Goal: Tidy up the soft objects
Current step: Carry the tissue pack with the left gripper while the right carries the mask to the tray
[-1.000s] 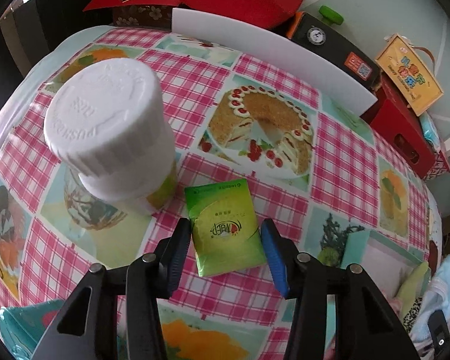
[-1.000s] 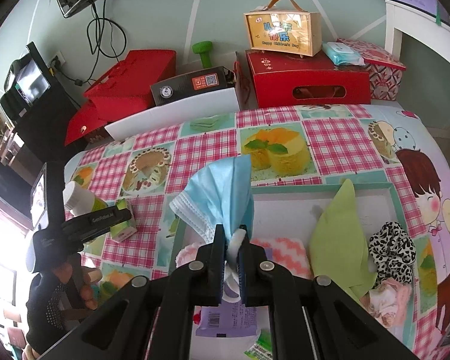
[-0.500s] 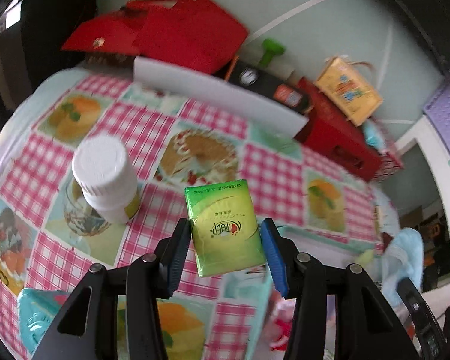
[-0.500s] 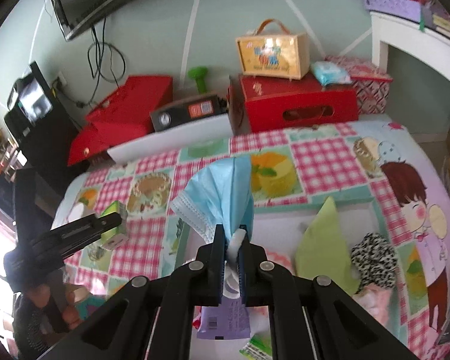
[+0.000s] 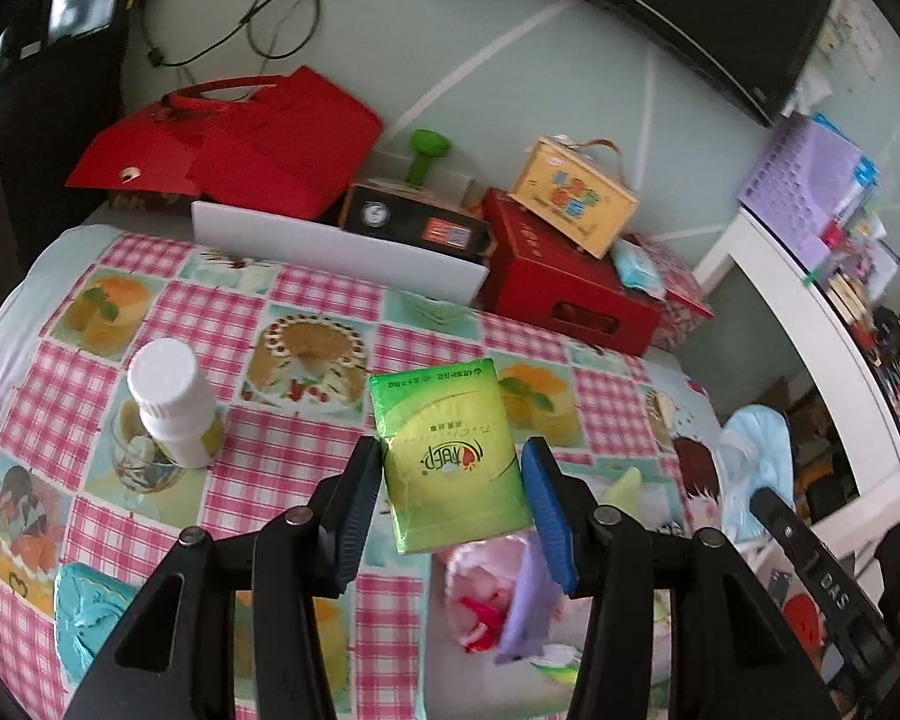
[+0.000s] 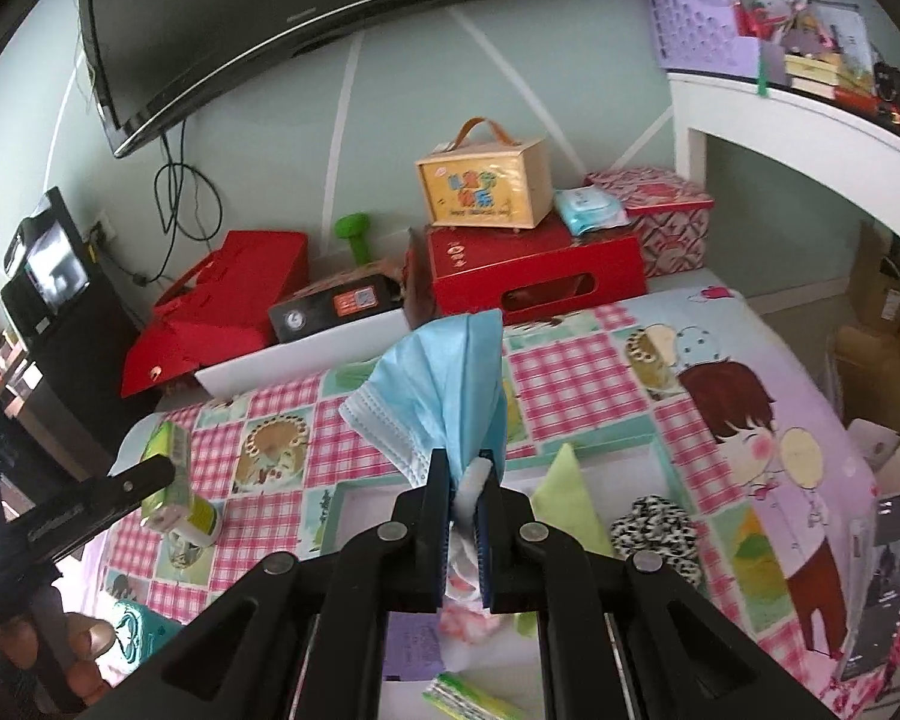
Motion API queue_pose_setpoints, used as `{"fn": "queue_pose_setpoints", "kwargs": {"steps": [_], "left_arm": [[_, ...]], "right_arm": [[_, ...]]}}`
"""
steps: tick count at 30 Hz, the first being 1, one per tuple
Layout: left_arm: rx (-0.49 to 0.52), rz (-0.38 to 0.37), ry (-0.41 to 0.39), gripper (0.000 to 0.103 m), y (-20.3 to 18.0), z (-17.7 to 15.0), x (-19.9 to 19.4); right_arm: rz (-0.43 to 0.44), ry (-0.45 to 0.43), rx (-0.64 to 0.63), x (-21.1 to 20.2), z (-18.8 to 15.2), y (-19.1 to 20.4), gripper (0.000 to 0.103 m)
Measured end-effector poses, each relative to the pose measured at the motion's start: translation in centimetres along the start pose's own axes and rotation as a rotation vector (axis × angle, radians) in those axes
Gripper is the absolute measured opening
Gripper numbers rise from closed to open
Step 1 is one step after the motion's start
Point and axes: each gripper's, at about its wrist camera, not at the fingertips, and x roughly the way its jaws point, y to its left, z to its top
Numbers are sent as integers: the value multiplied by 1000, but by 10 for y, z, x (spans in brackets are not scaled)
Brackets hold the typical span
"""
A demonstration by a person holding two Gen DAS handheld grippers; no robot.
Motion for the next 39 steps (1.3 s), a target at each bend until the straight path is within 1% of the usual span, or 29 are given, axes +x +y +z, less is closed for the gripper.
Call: {"fn": "queue_pose_setpoints", "kwargs": {"steps": [7,10,16,20,25,29,39], "left_arm": [[45,-29,8,50,-15,-15,-9],[61,-33,27,50,-19,-23,-7],[89,-46,76,50,-30,-40,2],[103,-51,116,50,-35,-52,11],[116,-47,171,50,-38,-66,25],[96,-69,239,50,-35,-80,38],[110,-31,351,50,-36,-102,72]], "right_arm": [[-55,-35,27,-20,-3,-20,8],[-72,-29,31,-22,-8,-27,8],[-77,23,39,-13,-20,-34,8],[-66,57,23,-7,-30,-28,8],[-60,125,3,9,-43,-21,8],[-77,177,-18,23,-52,-17,8],[-106,294,-63,57,-71,-13,9]]}}
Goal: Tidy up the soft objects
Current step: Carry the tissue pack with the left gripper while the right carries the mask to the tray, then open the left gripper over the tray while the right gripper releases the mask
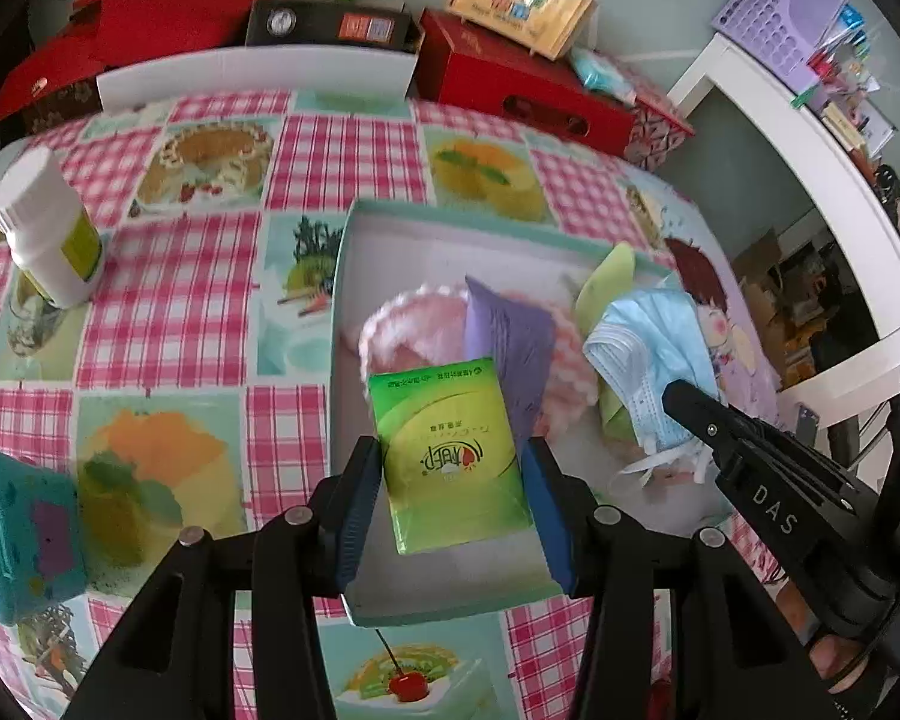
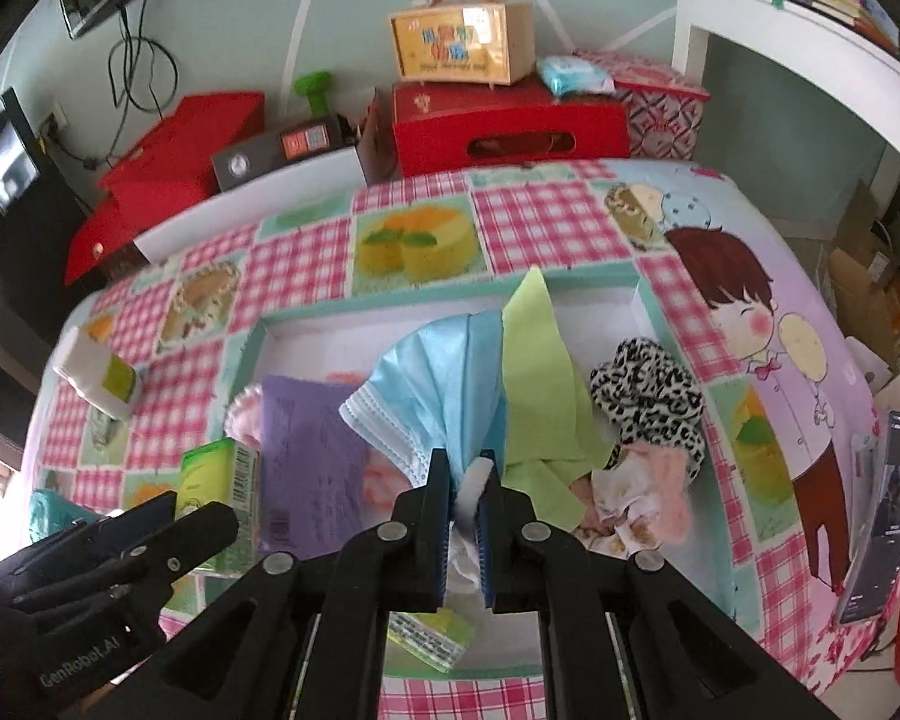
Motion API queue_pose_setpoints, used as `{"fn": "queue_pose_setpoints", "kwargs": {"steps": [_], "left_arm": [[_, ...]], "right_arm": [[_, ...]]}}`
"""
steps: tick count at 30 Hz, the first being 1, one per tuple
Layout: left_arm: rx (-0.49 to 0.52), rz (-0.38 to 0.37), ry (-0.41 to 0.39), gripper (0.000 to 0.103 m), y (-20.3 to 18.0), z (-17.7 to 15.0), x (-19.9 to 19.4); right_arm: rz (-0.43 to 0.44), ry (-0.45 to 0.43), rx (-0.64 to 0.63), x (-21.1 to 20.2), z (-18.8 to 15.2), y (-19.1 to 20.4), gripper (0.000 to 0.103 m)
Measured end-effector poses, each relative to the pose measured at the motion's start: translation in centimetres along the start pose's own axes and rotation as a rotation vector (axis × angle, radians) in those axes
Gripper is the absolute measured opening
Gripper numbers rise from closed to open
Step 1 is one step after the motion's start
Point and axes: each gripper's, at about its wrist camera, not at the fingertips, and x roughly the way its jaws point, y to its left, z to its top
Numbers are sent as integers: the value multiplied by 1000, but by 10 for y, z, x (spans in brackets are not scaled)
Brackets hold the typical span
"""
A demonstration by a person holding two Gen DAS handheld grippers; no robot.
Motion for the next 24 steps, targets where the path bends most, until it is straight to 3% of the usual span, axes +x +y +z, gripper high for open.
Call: {"fn": "queue_pose_setpoints", "kwargs": {"steps": [9,24], "left_arm": [[-9,11,77,50,4,-3,17],[11,42,141,50,2,-9,36]], "right_arm": [[-39,85,-26,25,-6,0,11],[-57,175,-60,50,-15,2,11]]}}
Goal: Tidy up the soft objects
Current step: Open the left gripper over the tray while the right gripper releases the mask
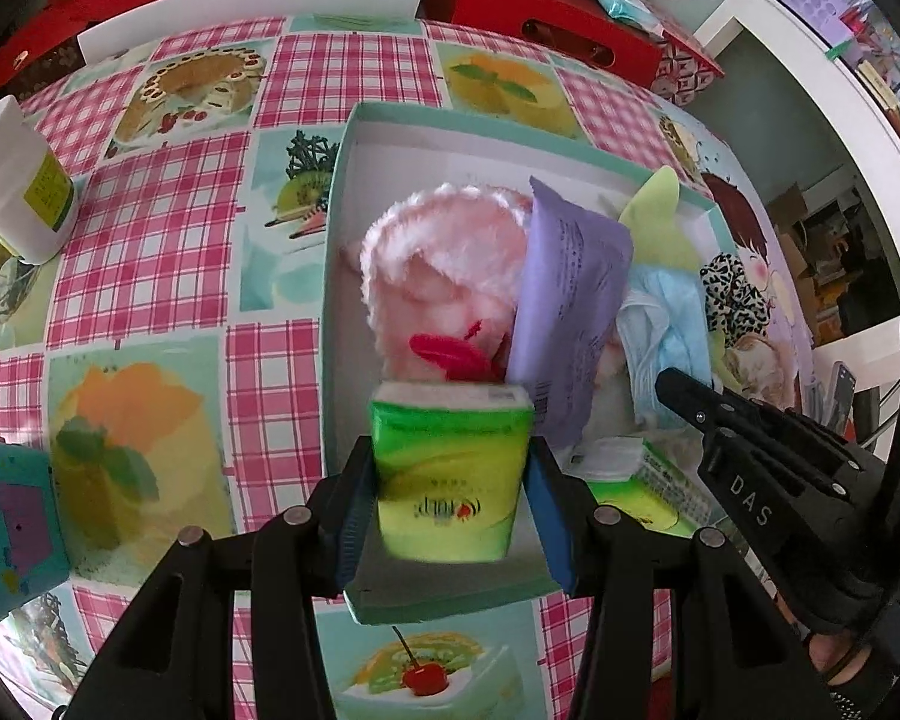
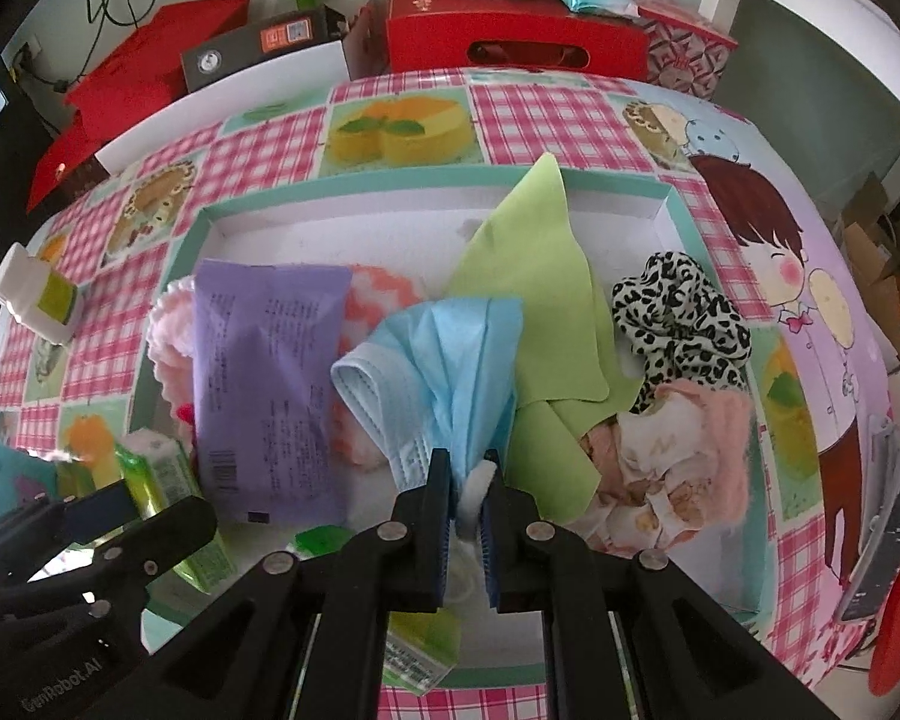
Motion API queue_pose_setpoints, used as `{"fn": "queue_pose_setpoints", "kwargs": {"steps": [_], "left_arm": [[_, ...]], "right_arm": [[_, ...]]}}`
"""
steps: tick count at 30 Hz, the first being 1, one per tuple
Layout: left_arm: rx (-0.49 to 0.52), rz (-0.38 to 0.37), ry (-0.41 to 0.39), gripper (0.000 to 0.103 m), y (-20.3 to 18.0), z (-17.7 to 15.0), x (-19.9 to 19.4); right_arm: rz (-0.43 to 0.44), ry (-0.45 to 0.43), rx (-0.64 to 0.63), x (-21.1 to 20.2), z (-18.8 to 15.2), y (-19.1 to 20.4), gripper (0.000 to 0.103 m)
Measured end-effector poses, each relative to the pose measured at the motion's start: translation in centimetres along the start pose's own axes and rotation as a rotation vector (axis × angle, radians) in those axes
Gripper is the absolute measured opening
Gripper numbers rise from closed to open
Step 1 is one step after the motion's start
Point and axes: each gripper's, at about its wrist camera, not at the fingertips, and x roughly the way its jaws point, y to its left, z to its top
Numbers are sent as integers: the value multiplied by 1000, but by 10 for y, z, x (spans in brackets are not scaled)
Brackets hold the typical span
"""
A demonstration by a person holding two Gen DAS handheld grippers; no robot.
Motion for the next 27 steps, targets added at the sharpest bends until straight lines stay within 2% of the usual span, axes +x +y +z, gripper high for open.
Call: {"fn": "queue_pose_setpoints", "kwargs": {"steps": [5,8,9,11,13,18,21,27], "left_arm": [[15,7,3,50,-3,-1,1],[20,3,3,51,-4,-1,-1],[22,1,1,51,-4,-1,-2],[28,-5,-11,51,-5,0,-8],[32,-9,-24,54,-5,-1,-14],[40,-27,-62,57,-7,2,-30],[46,-19,-97,65,-7,4,-40],[38,-6,-150,66,-3,6,-53]], "right_arm": [[2,1,4,0,0,-1,11],[1,-3,8,-3,1,-2,17],[2,-10,10,-5,1,-2,20],[0,-26,13,-11,2,-2,35],[-1,-46,18,-17,2,-3,42],[4,-91,19,-32,4,-1,42],[11,-110,17,-37,5,-1,45],[11,-111,21,-37,5,0,47]]}}
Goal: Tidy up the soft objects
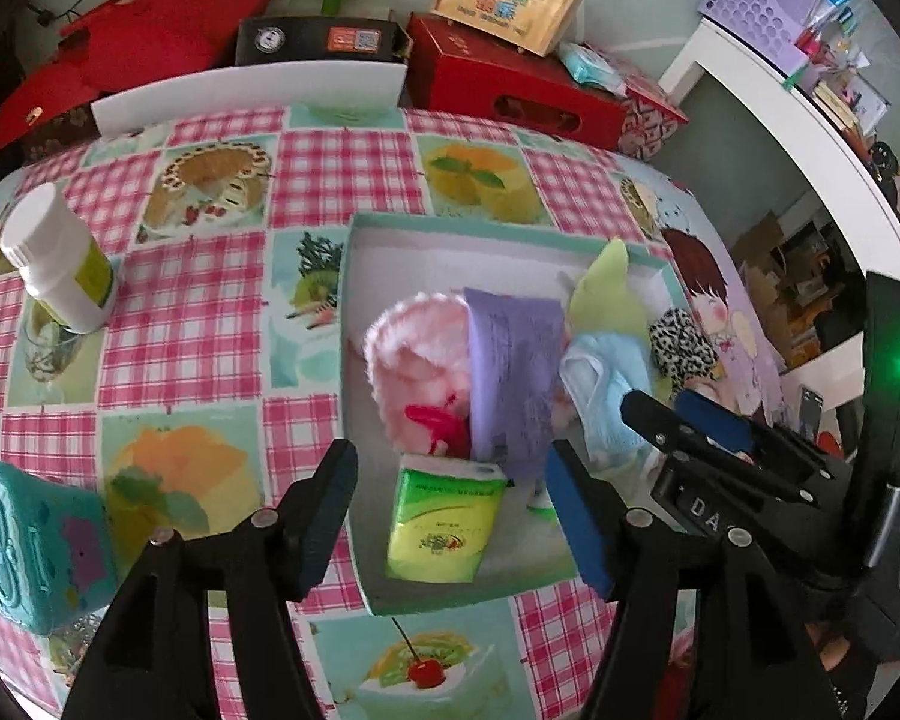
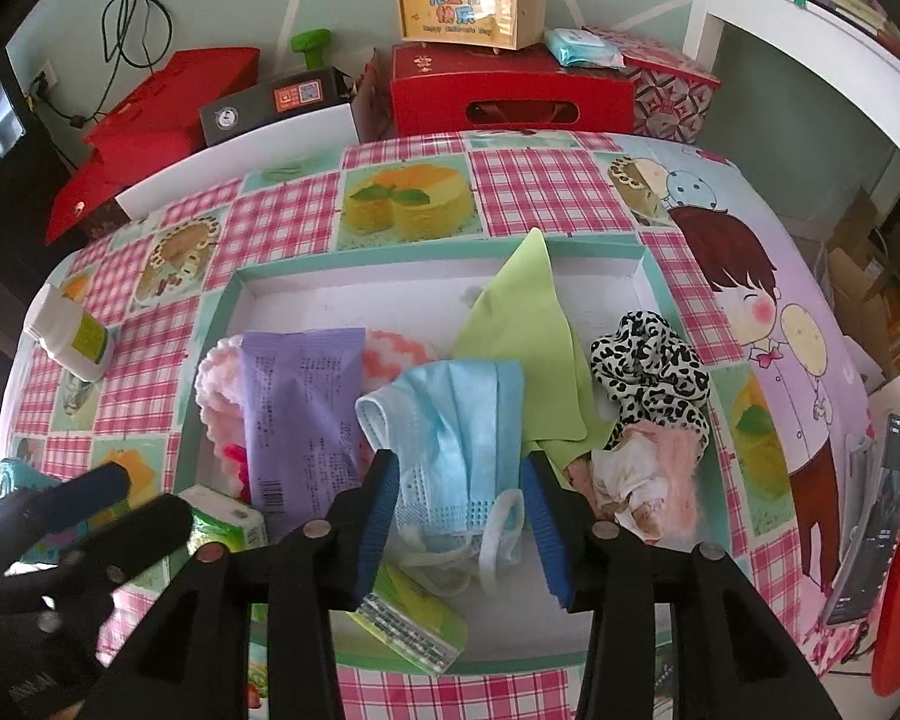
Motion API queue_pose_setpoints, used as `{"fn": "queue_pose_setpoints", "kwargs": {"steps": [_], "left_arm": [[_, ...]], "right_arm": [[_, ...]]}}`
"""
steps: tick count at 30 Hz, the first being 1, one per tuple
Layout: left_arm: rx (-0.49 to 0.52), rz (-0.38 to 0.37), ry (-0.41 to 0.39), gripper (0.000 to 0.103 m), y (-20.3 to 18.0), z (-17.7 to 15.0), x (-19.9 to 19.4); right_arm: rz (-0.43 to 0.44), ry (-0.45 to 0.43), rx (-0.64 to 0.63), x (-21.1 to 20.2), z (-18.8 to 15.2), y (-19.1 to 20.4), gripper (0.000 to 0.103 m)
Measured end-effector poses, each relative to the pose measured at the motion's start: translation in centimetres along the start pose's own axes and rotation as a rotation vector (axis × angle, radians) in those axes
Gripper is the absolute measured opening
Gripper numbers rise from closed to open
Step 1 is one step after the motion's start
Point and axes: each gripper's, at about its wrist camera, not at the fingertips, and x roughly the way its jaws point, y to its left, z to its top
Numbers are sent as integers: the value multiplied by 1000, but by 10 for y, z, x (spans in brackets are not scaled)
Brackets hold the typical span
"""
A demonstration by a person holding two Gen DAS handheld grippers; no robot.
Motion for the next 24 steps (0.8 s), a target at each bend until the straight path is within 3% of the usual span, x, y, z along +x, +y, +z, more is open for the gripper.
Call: {"fn": "queue_pose_setpoints", "kwargs": {"steps": [3,7,10,15,17,24], "left_arm": [[-15,29,-8,66,5,2,0],[-29,59,-28,67,11,4,-1],[-32,99,-43,80,16,5,-1],[-55,150,-75,85,25,7,-2],[-70,150,-78,91,30,8,-2],[-67,181,-93,91,33,9,-2]], "right_arm": [[0,1,4,1,0,-1,47],[1,-9,3,0,0,0,67],[-4,-26,-5,-1,1,2,76],[-20,-40,-19,-2,2,4,87],[-25,-46,-21,-2,2,4,100],[-34,-59,-8,-2,3,1,103]]}}
